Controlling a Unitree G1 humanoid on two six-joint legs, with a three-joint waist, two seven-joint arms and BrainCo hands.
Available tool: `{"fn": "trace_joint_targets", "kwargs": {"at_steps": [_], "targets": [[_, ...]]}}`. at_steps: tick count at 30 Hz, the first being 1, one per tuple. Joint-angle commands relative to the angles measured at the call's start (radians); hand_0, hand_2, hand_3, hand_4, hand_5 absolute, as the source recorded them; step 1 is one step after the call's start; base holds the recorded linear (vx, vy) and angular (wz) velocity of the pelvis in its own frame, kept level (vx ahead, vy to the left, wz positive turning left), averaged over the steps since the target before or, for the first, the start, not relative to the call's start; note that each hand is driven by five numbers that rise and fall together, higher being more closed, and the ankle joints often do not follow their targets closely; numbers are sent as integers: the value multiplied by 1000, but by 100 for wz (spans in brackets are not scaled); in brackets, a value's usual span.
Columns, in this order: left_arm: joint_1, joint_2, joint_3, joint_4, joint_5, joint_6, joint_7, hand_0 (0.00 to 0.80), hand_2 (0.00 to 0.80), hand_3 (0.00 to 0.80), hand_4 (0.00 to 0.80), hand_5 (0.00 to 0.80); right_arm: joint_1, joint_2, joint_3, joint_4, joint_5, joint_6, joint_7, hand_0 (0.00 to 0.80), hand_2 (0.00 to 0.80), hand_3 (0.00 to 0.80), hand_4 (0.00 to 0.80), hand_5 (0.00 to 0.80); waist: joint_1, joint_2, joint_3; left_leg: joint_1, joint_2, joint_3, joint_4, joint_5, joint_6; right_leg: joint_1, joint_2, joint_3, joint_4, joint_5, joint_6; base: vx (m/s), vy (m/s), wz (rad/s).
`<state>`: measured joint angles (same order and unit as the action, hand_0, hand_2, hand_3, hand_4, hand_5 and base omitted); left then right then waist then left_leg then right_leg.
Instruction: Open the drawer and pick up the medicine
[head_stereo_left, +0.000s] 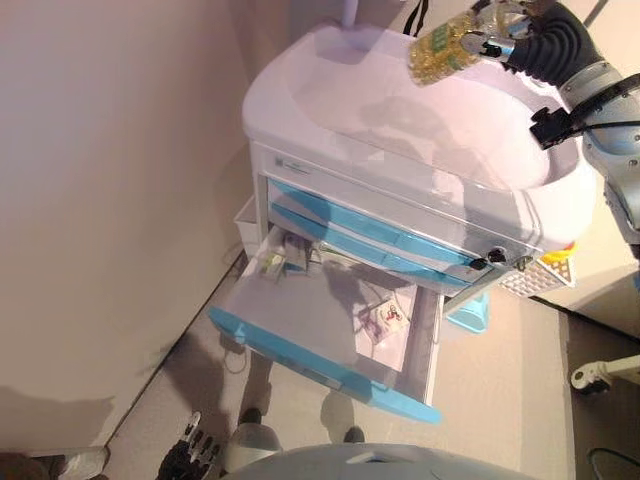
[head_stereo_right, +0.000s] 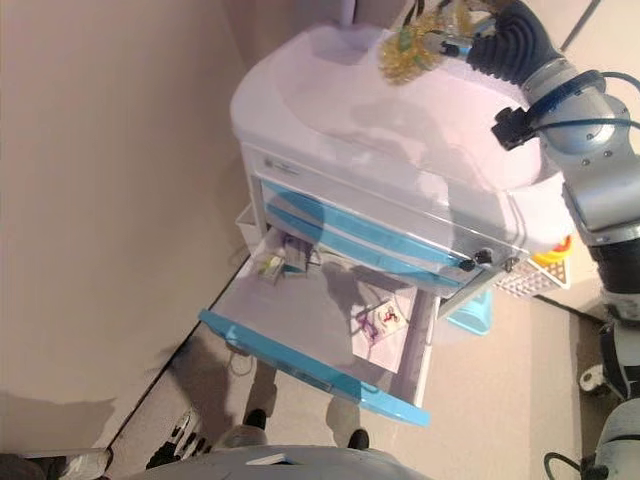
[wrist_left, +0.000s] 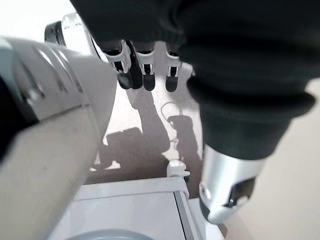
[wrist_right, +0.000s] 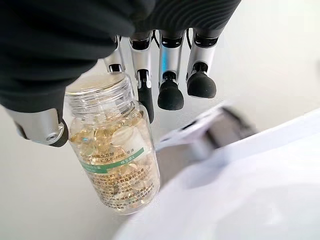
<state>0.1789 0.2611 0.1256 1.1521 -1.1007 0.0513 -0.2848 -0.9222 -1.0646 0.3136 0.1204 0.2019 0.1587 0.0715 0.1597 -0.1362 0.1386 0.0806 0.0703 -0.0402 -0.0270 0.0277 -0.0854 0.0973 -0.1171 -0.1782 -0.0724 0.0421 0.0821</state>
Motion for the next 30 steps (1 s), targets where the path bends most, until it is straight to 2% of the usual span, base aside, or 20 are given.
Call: {"fn": "trace_joint_targets", "kwargs": {"at_steps": [1,10,24,30], "targets": [[10,59,14,-5,25,29,7,0,0,0,0,0,-159,-91,88,78,-53,-5,-32,800,800,800,800,800,22,-22,-24,-24,-17,-32,15,-42,36,16,-33,-25,64,-18,60,29,-20,6],[5,96,6,-38,24,67,33,0,0,0,0,0,-283,-144,294,324,-105,4,114,800,800,800,800,800,38,-35,-18,-24,-20,-42,18,-43,40,20,-28,-31,64,-15,58,16,-14,4],[-3,117,-11,-70,40,88,46,0,0,0,0,0,-251,-70,379,584,-183,-21,316,800,800,800,800,800,73,-30,1,-28,-27,-66,23,-46,43,25,-29,-43,71,-23,52,1,-2,1],[-9,127,-12,-70,56,97,41,0,0,0,0,0,-213,-38,388,658,-259,-63,376,800,800,800,800,800,90,-28,12,-35,-29,-80,24,-42,44,23,-26,-51,74,-25,49,0,-8,3]]}}
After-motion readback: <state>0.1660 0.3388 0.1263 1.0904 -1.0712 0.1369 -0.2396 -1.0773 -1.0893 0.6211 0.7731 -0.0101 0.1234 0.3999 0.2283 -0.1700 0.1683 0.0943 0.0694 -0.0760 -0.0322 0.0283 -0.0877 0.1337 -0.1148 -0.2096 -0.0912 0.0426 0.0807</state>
